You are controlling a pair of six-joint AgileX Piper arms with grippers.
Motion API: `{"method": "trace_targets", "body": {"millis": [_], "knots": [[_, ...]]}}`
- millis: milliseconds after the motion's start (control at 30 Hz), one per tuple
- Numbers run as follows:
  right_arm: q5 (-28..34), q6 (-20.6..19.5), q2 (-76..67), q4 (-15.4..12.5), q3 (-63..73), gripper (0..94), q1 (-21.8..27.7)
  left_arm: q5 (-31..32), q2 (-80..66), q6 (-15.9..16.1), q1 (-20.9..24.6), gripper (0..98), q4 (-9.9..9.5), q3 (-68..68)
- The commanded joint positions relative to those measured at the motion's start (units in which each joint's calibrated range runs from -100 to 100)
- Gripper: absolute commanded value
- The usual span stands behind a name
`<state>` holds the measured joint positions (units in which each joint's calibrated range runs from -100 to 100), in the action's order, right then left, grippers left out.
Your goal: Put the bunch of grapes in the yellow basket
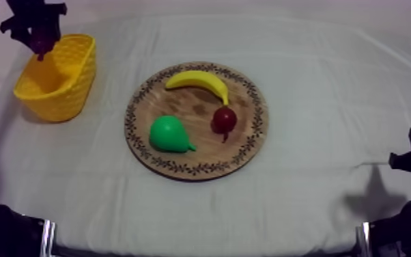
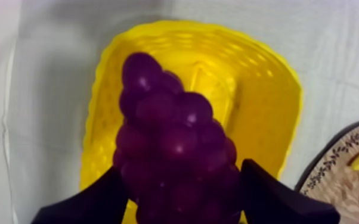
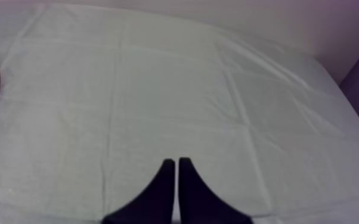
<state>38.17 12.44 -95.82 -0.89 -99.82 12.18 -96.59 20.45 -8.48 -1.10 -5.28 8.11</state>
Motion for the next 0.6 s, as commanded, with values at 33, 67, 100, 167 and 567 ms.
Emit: {"method": "trace_targets", "body": {"millis": [33, 67, 100, 167, 567], "knots": [[-0.03, 0.04, -0.02, -0.01, 0.05, 0.3, 0.00, 0.54, 0.99, -0.14, 0.11, 51.9, 0.14, -1.21], [-0.03, 0.04, -0.02, -0.01, 0.05, 0.3, 0.00, 0.86, 1.39, -0.22, 0.11, 52.1, 0.19, -1.74], [-0.03, 0.04, -0.02, -0.01, 0.05, 0.3, 0.00, 1.18, 1.83, -0.31, 0.12, 52.3, 0.25, -2.28], [-0.03, 0.04, -0.02, -0.01, 0.05, 0.3, 0.00, 1.87, 2.73, -0.57, 0.12, 53.0, 0.38, -3.30], [-0.03, 0.04, -0.02, -0.01, 0.05, 0.3, 0.00, 6.67, 5.71, -1.15, 0.13, 90.6, 2.74, -4.69]]}}
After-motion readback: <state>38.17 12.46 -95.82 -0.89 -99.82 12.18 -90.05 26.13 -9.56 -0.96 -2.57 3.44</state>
